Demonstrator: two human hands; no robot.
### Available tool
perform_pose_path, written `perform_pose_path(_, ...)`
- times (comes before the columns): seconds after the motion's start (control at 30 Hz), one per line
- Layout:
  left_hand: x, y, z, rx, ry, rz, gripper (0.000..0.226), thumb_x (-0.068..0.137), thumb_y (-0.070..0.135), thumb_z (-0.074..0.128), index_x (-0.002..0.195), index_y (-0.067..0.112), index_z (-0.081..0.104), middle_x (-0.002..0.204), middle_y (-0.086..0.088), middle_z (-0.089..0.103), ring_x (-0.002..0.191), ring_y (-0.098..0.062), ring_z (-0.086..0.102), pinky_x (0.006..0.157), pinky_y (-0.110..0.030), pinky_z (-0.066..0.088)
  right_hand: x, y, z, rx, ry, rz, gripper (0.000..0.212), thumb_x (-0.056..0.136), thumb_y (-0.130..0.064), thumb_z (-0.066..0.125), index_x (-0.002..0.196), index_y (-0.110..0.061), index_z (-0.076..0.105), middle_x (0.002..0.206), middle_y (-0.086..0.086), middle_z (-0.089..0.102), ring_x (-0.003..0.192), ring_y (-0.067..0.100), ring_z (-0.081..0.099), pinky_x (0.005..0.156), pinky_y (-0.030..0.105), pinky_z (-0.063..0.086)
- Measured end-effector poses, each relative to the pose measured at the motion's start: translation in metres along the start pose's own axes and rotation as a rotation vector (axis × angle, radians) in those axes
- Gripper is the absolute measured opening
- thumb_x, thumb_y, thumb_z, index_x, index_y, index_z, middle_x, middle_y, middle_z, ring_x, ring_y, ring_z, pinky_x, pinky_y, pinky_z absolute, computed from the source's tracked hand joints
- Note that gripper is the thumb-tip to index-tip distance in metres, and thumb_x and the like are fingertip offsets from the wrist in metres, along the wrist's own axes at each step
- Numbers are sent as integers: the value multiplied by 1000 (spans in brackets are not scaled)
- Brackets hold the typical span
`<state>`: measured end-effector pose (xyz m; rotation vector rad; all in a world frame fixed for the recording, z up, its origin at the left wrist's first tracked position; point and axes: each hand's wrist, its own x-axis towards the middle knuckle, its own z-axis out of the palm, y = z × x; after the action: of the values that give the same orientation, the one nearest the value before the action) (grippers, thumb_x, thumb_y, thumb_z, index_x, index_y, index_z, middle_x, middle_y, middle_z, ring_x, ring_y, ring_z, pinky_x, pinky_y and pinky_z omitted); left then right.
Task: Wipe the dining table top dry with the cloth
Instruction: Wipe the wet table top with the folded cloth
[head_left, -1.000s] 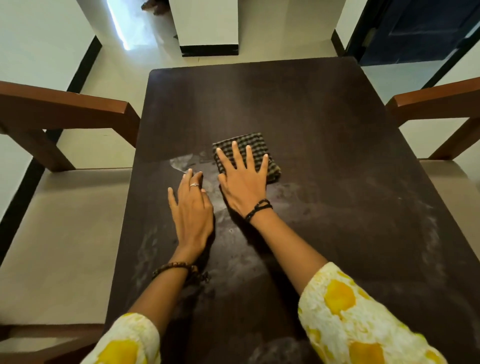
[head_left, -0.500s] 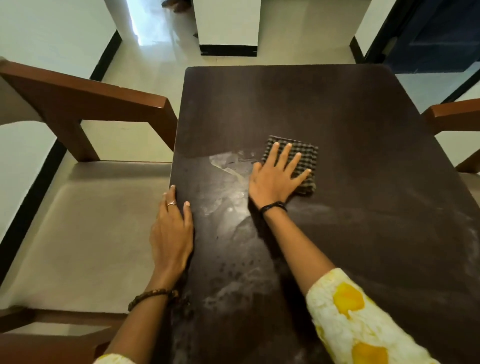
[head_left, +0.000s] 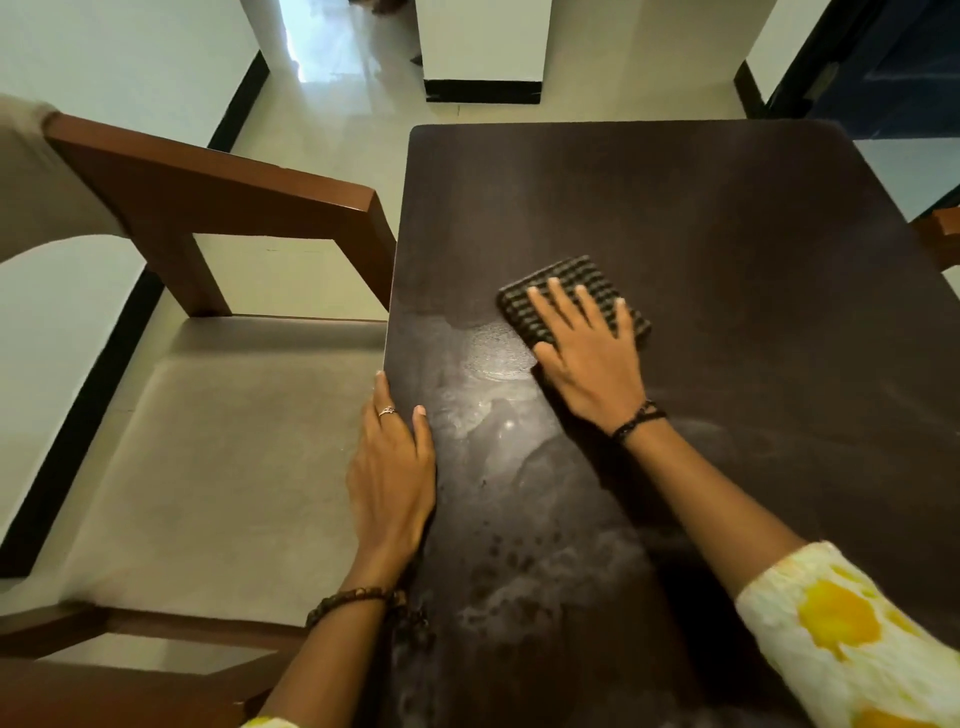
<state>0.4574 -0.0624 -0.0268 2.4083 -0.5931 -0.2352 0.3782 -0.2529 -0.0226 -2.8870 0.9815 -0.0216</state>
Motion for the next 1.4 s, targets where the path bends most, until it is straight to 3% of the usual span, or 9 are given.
perform_pose_path(0.1, 2, -1, -1, -5, -22, -26, 58, 97, 34, 34, 147, 15, 12, 148, -9, 30, 125, -28, 43, 92, -39, 41, 13, -27, 3, 69, 4, 272, 58, 98, -42, 23, 151, -24, 10, 160, 0, 5, 146, 26, 4, 112, 56, -4)
perform_pose_path(0.2, 5, -1, -2, -33, -54, -43, 59, 97, 35, 33, 147, 17, 9, 151, -7, 25, 128, -27, 39, 95, -39, 39, 37, -76, 2, 172, -3, 402, 65, 97, -39, 35, 152, -17, 7, 160, 2, 1, 146, 31, -3, 109, 62, -6)
perform_pose_path(0.4, 9, -6, -2, -166, -56, -80, 54, 97, 37, 33, 147, 23, 18, 150, -2, 30, 130, -22, 38, 99, -35, 34, 68, -144, 5, 168, -95, 123, 64, 98, -40, 30, 152, -17, 3, 160, 2, -2, 146, 31, -5, 109, 63, -7)
perform_pose_path(0.6, 10, -8, -5, -241, -38, -147, 47, 97, 27, 38, 143, 23, 30, 145, 1, 38, 127, -18, 40, 95, -25, 31, 12, -125, 0, 119, -174, -205, 61, 100, -39, 25, 151, -22, -2, 159, -2, -6, 146, 22, -6, 111, 56, -10)
perform_pose_path(0.97, 12, -8, -6, -289, -61, -190, 51, 94, 18, 42, 143, 22, 29, 144, -2, 39, 128, -21, 40, 106, -39, 34, 99, -145, -1, 182, -275, -34, 61, 100, -38, 23, 151, -20, -4, 159, -1, -10, 146, 26, -10, 110, 60, -9)
perform_pose_path(1.1, 10, -8, -8, -327, -39, -191, 48, 94, 16, 41, 141, 22, 33, 142, -2, 42, 127, -19, 40, 101, -29, 32, 63, -137, -4, 164, -299, -177, 60, 101, -37, 22, 151, -21, -5, 159, -3, -12, 146, 23, -11, 111, 57, -11)
perform_pose_path(1.2, 10, -7, -7, -336, -30, -177, 49, 94, 15, 39, 142, 22, 32, 144, 0, 40, 128, -16, 39, 96, -21, 27, 41, -125, -11, 203, -442, -261, 60, 100, -42, 21, 151, -26, -8, 158, -6, -16, 145, 19, -14, 111, 52, -15)
perform_pose_path(1.27, 10, -6, -8, -343, -36, -184, 50, 95, 14, 39, 143, 22, 30, 145, 1, 38, 130, -15, 36, 96, -18, 24, 48, -122, -20, 133, -500, -281, 65, 98, -52, 25, 150, -30, -6, 158, -7, -13, 145, 22, -9, 113, 52, -7)
perform_pose_path(1.4, 11, -7, -8, -327, -41, -185, 53, 93, 10, 40, 144, 20, 28, 147, -1, 36, 132, -16, 34, 100, -20, 24, 67, -128, -16, -81, -269, -377, 68, 92, -61, 32, 150, -38, 6, 159, 0, 1, 141, 33, 8, 109, 54, 14)
